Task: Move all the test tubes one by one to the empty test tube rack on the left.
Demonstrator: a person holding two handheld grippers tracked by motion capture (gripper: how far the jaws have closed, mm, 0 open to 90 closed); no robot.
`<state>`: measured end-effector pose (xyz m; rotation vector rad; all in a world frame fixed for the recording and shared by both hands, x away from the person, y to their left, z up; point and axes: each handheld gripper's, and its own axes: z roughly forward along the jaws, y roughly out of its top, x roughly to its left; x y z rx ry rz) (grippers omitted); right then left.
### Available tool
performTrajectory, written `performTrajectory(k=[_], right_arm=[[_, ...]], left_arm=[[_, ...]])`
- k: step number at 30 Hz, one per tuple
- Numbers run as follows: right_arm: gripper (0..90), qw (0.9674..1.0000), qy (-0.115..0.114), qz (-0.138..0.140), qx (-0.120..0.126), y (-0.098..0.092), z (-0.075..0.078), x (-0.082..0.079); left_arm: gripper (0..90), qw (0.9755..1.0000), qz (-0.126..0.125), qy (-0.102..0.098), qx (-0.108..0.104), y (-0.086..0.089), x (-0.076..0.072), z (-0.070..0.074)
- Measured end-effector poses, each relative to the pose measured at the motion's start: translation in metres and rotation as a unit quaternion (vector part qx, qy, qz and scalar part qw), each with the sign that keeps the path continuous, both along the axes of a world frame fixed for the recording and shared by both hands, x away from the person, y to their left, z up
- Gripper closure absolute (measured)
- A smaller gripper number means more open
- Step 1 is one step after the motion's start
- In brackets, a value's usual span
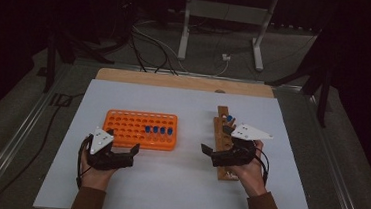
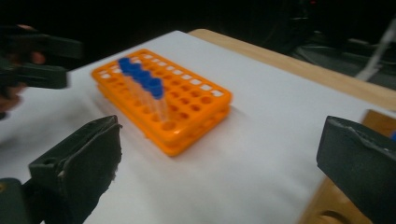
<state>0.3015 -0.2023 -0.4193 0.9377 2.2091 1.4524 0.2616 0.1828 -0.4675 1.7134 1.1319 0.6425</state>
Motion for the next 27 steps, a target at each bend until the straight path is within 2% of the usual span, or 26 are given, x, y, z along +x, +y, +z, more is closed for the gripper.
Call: performTrajectory(k=[2, 5, 10, 13, 19, 23, 27], right_arm=[[0.0, 0.9998, -0.006, -0.010, -0.016, -0.002, 0.000, 0.002], [0.0, 0.9994, -0.004, -0.023, -0.025, -0.008, 0.000, 0.007], [0.0, 0.9984, -0.005, -0.051, -0.022, -0.021, 0.004, 0.019], [0.3, 0.9974, -0.005, -0.070, -0.019, -0.026, 0.008, 0.026], [6.0, 0.9927, -0.003, -0.119, -0.018, -0.038, 0.009, 0.044], [15.5, 0.9907, 0.017, -0.133, -0.022, -0.043, -0.001, 0.056], [37.3, 0.9918, 0.029, -0.118, -0.040, -0.041, -0.011, 0.065]], left_arm=[[0.7, 1.0000, 0.003, -0.003, 0.001, 0.001, -0.001, 0.000], [0.7, 1.0000, -0.001, -0.005, -0.001, 0.001, -0.003, 0.001], [0.7, 0.9999, 0.000, -0.010, -0.004, 0.004, -0.003, 0.001], [0.7, 1.0000, 0.002, -0.006, -0.005, 0.005, -0.002, -0.001], [0.7, 1.0000, 0.001, -0.004, -0.005, 0.005, -0.002, -0.002], [0.7, 1.0000, 0.004, -0.001, -0.006, 0.006, -0.001, -0.004], [0.7, 1.0000, 0.005, 0.001, -0.006, 0.006, -0.002, -0.004]])
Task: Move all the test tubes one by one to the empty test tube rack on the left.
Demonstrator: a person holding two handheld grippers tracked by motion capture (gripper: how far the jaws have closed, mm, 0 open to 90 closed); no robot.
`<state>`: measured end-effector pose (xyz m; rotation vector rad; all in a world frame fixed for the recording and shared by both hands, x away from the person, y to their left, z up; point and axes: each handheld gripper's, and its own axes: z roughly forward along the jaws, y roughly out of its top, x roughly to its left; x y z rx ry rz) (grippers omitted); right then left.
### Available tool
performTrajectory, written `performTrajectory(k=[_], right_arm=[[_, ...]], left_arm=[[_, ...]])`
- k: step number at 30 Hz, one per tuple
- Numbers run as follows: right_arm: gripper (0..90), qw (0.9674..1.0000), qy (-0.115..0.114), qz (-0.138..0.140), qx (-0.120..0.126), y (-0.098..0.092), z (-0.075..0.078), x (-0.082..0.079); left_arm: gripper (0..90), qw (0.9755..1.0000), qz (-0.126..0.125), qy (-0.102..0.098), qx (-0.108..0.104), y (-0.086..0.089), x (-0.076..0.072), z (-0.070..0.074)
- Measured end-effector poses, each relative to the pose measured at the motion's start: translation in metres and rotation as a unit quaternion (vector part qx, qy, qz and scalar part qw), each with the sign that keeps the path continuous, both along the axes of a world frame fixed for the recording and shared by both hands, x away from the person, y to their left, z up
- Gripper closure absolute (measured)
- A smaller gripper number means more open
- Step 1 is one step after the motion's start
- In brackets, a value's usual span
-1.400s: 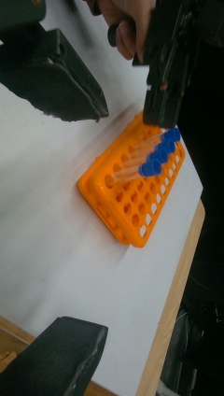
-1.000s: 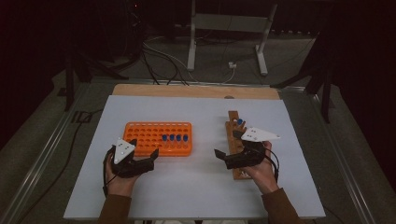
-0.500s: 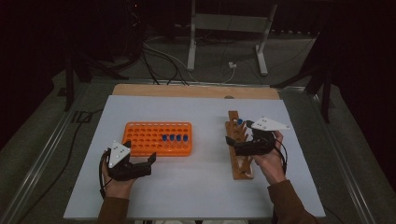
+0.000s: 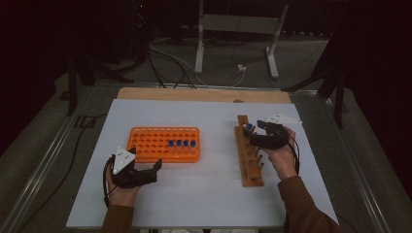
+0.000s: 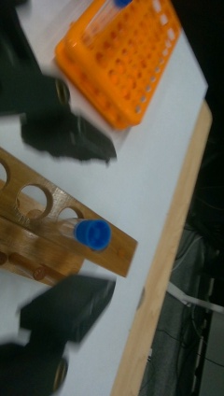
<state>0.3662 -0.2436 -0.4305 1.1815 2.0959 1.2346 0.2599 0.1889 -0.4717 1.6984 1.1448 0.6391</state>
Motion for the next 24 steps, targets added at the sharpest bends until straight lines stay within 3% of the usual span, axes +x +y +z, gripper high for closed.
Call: performTrajectory(k=[5, 14, 24], right_arm=[[50.9, 0.9998, 0.001, -0.010, -0.016, 0.005, -0.007, 0.007], [72.0, 0.9993, 0.025, -0.018, -0.022, 0.011, -0.020, 0.016], [75.5, 0.9983, 0.020, -0.028, -0.047, 0.020, -0.024, 0.017]], left_arm=[[0.7, 1.0000, -0.001, 0.001, 0.001, -0.001, 0.000, -0.001], [0.8, 1.0000, 0.002, 0.001, -0.001, 0.001, -0.001, -0.001], [0.8, 1.0000, 0.002, 0.003, -0.001, 0.001, -0.001, -0.001]])
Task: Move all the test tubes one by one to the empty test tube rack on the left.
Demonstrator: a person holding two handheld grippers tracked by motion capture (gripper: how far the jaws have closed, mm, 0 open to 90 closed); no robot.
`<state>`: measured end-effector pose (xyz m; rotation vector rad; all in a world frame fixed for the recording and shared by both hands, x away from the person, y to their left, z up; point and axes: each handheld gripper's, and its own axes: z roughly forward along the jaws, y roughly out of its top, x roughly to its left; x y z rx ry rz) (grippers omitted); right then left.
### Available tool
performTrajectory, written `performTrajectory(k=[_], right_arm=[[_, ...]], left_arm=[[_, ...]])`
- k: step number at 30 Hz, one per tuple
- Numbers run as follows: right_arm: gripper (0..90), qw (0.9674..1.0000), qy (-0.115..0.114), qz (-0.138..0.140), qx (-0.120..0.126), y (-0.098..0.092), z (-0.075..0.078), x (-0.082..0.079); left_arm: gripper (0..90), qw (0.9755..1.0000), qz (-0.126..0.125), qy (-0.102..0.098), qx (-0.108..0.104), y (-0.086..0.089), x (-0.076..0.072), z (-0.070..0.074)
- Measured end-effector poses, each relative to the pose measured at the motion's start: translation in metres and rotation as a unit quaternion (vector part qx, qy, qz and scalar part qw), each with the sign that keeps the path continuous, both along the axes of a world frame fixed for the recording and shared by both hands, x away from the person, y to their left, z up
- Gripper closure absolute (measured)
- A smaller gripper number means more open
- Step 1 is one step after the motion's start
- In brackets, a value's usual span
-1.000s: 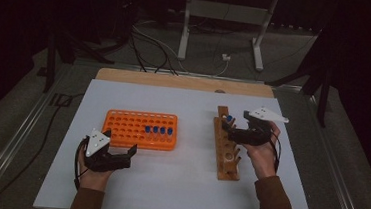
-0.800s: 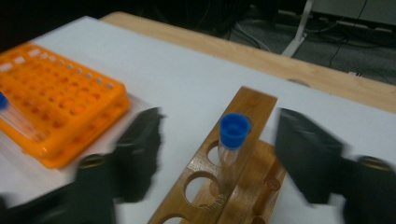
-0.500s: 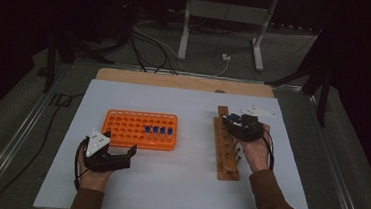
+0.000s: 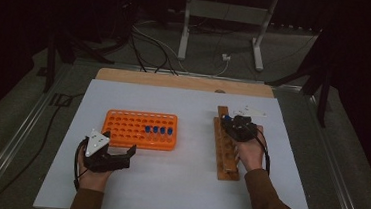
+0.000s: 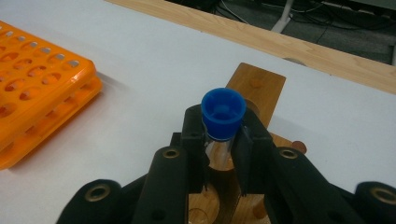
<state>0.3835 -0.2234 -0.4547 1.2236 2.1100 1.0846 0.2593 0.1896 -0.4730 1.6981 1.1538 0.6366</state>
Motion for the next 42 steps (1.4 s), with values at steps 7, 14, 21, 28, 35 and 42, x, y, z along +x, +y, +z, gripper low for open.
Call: performTrajectory(k=[7, 14, 21, 28, 35, 42], right_arm=[[76.1, 1.0000, 0.001, -0.005, -0.002, -0.001, 0.000, 0.001], [76.1, 0.9999, -0.004, -0.007, 0.013, -0.005, 0.005, -0.001], [76.1, 0.9998, -0.009, -0.001, 0.016, -0.006, 0.013, -0.005], [76.1, 0.9997, -0.018, 0.004, 0.018, -0.008, 0.023, -0.007], [76.1, 0.9990, -0.035, 0.008, 0.026, -0.011, 0.038, -0.010], [76.1, 0.9978, -0.055, 0.021, 0.030, -0.011, 0.052, -0.017]], left_arm=[[0.7, 1.0000, -0.002, 0.001, 0.000, 0.000, 0.000, 0.000], [0.8, 1.0000, -0.002, 0.001, 0.000, 0.000, 0.000, -0.001], [0.8, 1.0000, -0.003, 0.002, 0.002, -0.001, 0.000, -0.001], [0.8, 1.0000, -0.005, 0.002, 0.003, -0.002, 0.000, -0.001], [0.8, 1.0000, -0.006, 0.003, 0.002, -0.002, 0.000, -0.001], [0.8, 1.0000, -0.006, 0.003, 0.003, -0.002, 0.000, -0.002]])
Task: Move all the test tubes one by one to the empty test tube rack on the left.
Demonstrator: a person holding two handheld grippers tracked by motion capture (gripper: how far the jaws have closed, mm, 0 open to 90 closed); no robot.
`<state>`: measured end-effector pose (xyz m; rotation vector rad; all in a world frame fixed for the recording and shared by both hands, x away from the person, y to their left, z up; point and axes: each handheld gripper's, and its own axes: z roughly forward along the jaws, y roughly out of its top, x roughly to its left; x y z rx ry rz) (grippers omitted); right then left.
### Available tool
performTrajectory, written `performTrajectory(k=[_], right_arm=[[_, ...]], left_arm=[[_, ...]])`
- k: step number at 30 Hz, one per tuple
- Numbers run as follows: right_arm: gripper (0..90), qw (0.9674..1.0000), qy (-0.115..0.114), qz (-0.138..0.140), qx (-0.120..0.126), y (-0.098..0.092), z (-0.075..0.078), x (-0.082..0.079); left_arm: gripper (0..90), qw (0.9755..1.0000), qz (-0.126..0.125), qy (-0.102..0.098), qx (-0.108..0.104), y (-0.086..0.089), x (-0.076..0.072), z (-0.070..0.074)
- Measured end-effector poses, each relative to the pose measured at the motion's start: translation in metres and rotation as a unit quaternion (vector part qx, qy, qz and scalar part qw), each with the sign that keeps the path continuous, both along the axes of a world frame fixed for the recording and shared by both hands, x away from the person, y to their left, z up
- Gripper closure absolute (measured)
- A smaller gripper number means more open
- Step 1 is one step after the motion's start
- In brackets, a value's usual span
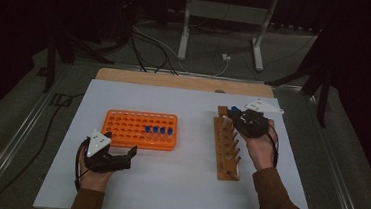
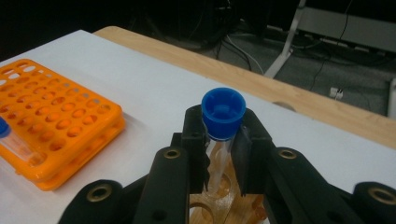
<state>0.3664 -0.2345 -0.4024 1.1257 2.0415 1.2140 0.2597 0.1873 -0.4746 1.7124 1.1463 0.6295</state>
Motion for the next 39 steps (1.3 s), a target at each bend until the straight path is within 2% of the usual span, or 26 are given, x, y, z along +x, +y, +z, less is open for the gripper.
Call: performTrajectory(k=[7, 22, 32, 35, 39], right_arm=[[76.1, 0.9998, -0.009, 0.020, 0.000, 0.007, 0.007, -0.007], [75.9, 0.9974, 0.013, 0.070, -0.009, 0.040, -0.010, -0.017], [75.7, 0.9936, 0.020, 0.111, -0.009, 0.063, -0.015, -0.030], [75.7, 0.9918, 0.027, 0.125, -0.002, 0.070, -0.017, -0.033], [75.7, 0.9894, 0.028, 0.142, -0.005, 0.081, -0.019, -0.039]], left_arm=[[0.8, 1.0000, -0.003, 0.000, 0.007, -0.003, 0.000, 0.000], [0.8, 0.9997, -0.017, -0.013, 0.007, -0.012, -0.002, 0.003], [0.8, 0.9993, -0.032, -0.016, 0.009, -0.024, -0.003, 0.004], [0.8, 0.9990, -0.039, -0.018, 0.008, -0.028, -0.004, 0.005], [0.8, 0.9985, -0.050, -0.022, 0.008, -0.035, -0.005, 0.006]])
